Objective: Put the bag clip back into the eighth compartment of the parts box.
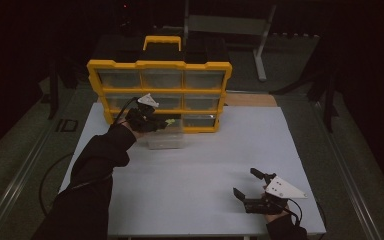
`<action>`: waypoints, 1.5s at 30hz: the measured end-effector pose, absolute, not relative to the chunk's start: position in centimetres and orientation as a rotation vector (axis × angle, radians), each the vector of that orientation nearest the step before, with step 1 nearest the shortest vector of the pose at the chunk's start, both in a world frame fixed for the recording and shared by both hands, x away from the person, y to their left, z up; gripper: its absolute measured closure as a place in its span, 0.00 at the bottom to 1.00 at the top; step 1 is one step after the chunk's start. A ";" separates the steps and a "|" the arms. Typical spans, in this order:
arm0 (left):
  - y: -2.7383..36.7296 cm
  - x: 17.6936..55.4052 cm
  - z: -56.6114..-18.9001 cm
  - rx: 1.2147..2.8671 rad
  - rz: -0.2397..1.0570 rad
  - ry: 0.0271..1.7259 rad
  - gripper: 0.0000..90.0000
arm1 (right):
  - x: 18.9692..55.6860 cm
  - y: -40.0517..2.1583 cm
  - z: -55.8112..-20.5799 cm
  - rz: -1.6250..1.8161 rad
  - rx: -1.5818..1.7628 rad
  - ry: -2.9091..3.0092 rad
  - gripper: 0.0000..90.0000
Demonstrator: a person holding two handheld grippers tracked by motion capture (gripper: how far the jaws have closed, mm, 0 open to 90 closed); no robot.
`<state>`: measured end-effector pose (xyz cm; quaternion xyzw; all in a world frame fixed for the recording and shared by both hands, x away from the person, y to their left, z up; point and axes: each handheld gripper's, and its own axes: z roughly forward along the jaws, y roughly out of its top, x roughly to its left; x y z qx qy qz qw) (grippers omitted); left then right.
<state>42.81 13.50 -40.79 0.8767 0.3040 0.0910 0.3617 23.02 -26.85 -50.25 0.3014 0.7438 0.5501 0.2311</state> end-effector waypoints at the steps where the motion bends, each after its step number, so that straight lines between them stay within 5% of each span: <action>1: 13.5 42.8 -40.8 2.259 0.229 0.788 0.88 | 23.0 -26.9 -50.3 1.512 0.828 2.045 0.11; 19: 13.0 43.3 -41.1 2.299 0.199 0.853 0.87 | 23.1 -26.9 -50.3 1.512 0.829 2.045 0.11; 21: 13.0 43.2 -41.0 2.278 0.211 0.880 0.83 | 23.0 -26.8 -50.3 1.513 0.830 2.045 0.11; 22: 13.0 43.3 -40.9 2.271 0.230 0.896 0.67 | 23.0 -26.9 -50.3 1.512 0.829 2.046 0.11; 23: 13.2 43.3 -40.8 2.260 0.241 0.915 0.67 | 23.0 -26.9 -50.3 1.512 0.829 2.046 0.11; 24: 13.3 43.4 -40.7 2.247 0.230 0.922 0.53 | 23.0 -26.9 -50.3 1.511 0.829 2.046 0.11; 25: 13.4 43.3 -40.5 2.243 0.234 0.928 0.53 | 23.0 -26.9 -50.3 1.511 0.829 2.046 0.11; 26: 13.5 43.3 -40.5 2.238 0.227 0.928 0.43 | 23.0 -26.9 -50.3 1.512 0.828 2.046 0.11; 35: 13.8 42.7 -40.0 2.235 0.220 0.905 0.15 | 23.0 -26.8 -50.2 1.511 0.827 2.048 0.11; 37: 14.0 42.6 -40.0 2.220 0.171 0.865 0.01 | 23.0 -26.8 -50.3 1.509 0.828 2.048 0.11; 45: 15.0 42.1 -39.8 2.182 0.134 0.849 0.00 | 23.0 -26.8 -50.3 1.510 0.833 2.048 0.11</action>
